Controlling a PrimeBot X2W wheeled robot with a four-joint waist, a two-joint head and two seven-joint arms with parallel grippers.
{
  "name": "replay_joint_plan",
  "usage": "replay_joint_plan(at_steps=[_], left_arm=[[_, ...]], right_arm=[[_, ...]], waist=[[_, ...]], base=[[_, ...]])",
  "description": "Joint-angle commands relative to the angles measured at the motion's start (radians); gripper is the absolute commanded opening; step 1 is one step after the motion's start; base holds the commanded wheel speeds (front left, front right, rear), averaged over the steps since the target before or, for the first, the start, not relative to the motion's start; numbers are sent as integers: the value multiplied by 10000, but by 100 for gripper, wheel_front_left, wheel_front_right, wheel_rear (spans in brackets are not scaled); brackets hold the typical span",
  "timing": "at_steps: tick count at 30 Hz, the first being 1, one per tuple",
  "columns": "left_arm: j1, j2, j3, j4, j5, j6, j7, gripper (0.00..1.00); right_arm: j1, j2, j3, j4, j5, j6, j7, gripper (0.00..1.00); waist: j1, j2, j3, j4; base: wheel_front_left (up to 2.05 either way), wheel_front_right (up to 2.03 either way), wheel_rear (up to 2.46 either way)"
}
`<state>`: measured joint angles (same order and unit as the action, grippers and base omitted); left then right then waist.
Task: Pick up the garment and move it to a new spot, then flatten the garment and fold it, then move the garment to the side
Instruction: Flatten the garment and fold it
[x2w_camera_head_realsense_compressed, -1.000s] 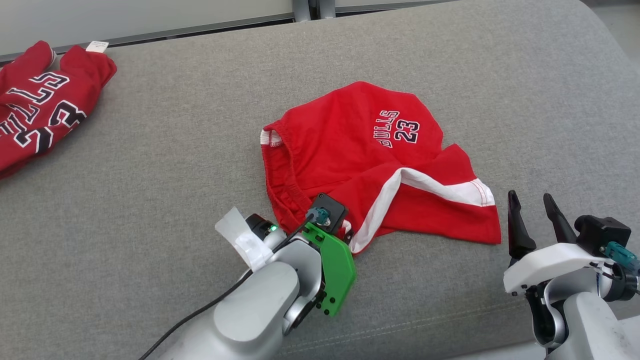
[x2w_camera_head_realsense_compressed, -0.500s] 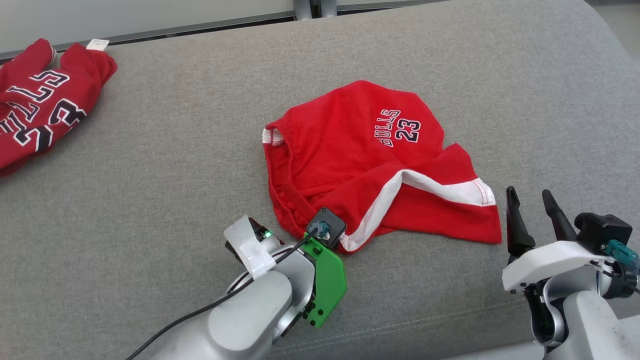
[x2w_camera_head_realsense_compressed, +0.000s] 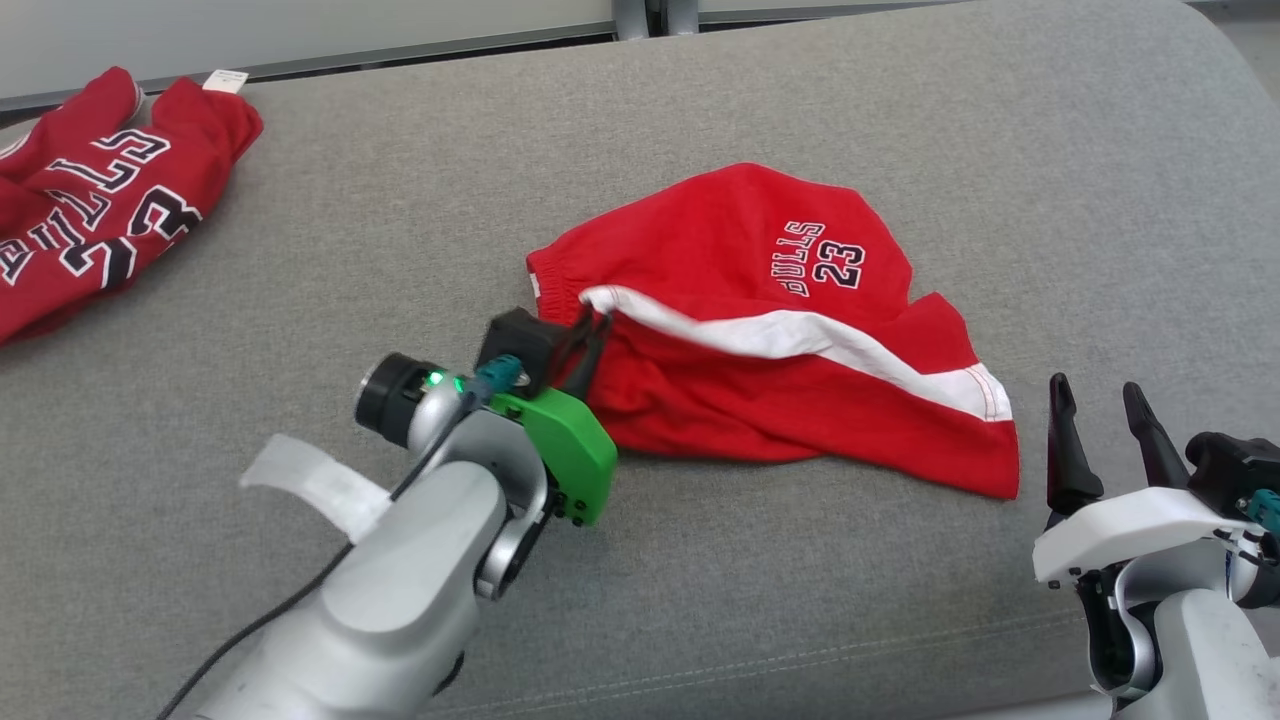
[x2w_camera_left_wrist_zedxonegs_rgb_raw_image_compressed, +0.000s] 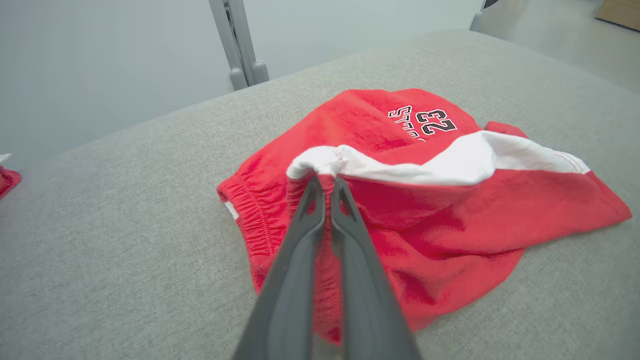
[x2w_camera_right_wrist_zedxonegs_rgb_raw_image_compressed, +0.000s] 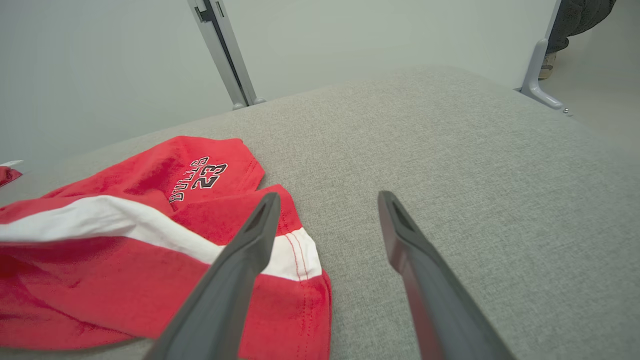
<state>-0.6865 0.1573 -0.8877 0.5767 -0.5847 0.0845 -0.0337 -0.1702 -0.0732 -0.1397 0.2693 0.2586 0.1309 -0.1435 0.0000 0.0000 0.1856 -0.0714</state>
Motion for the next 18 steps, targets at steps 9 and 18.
replay_joint_plan(at_steps=[9,18], left_arm=[[703,848,1134,-355,-789,62,-1571,0],[1975,845,1375,160,-1746,-502,-1748,0]], right_arm=[[-46,78,191,-134,-92,-3,119,100],[32,24,444,-39,-94,-3,304,100]], waist=[[0,0,-82,479],[0,0,-87,463]], base=[[0,0,0],[0,0,0]])
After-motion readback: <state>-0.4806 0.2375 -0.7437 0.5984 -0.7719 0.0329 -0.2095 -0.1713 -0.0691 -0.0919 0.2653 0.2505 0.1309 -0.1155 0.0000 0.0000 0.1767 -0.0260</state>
